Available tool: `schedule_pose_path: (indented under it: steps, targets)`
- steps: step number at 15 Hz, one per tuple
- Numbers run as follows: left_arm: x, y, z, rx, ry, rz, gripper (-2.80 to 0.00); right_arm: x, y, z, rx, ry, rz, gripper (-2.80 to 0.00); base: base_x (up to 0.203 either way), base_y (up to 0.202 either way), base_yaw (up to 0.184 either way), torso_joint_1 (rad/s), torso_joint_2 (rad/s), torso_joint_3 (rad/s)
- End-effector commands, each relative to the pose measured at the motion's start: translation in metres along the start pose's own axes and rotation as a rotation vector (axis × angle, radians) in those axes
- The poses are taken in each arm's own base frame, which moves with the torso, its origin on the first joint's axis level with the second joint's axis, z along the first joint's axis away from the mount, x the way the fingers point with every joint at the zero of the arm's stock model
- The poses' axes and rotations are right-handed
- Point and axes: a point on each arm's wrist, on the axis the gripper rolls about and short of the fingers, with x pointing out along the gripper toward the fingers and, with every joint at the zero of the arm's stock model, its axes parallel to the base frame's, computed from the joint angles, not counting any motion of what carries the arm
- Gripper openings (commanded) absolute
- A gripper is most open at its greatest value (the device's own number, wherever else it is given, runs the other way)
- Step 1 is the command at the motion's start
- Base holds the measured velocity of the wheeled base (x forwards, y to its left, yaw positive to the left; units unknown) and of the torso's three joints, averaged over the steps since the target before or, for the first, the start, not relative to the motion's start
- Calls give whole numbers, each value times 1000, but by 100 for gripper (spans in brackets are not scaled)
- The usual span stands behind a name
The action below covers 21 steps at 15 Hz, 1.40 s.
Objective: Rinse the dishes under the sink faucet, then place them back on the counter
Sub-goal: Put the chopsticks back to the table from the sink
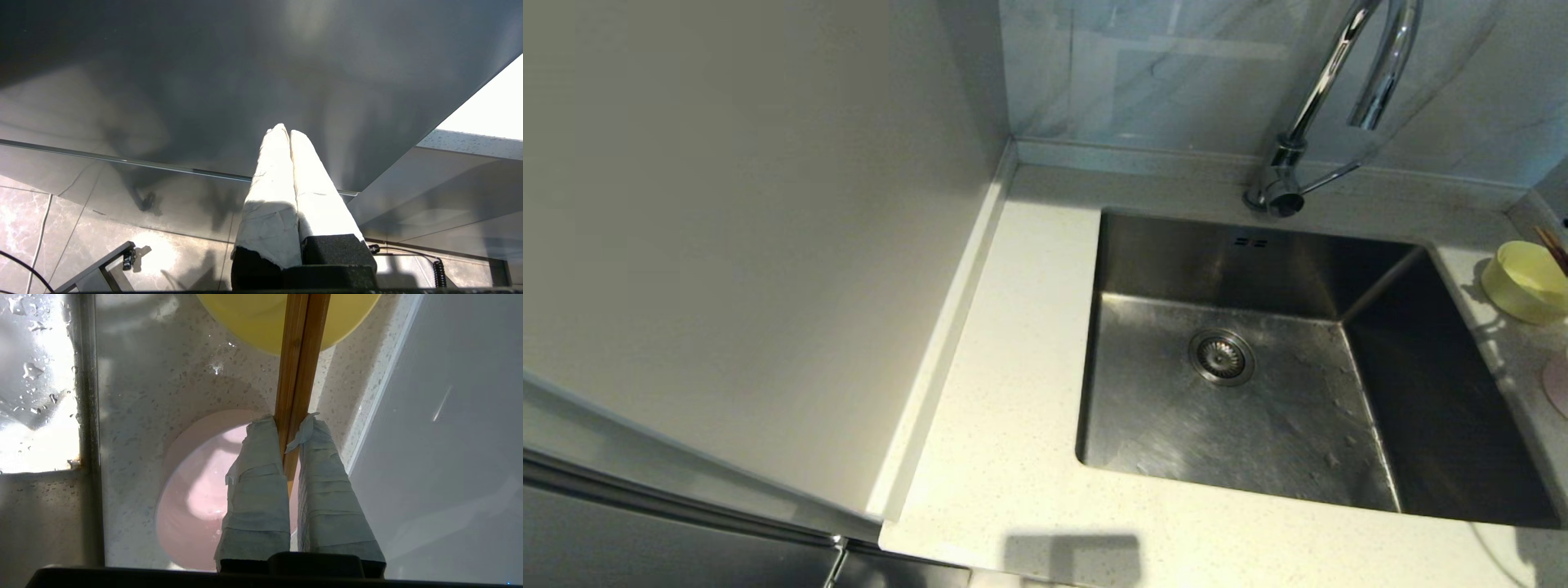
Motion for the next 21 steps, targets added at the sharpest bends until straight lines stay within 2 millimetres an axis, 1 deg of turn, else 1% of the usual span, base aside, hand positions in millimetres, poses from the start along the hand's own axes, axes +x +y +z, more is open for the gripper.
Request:
schedule_pose_path:
  steps: [1, 9, 20, 21]
  targets:
    - [0, 0, 0, 0, -3, 1, -280, 8, 1, 1, -5, 7, 4, -280, 0, 0, 0, 0, 0, 0]
    - [0, 0, 0, 0, -3, 1, -280, 21, 0, 7, -4, 1, -33, -280, 0, 0, 0, 0, 0, 0]
    - [0, 0, 0, 0, -3, 1, -280, 23, 0, 7, -7, 0, -30, -280, 0, 0, 0, 0, 0, 0]
    - [0, 0, 0, 0, -3, 1, -280, 23, 1, 7, -7, -1, -29, 0, 0, 0, 0, 0, 0, 0]
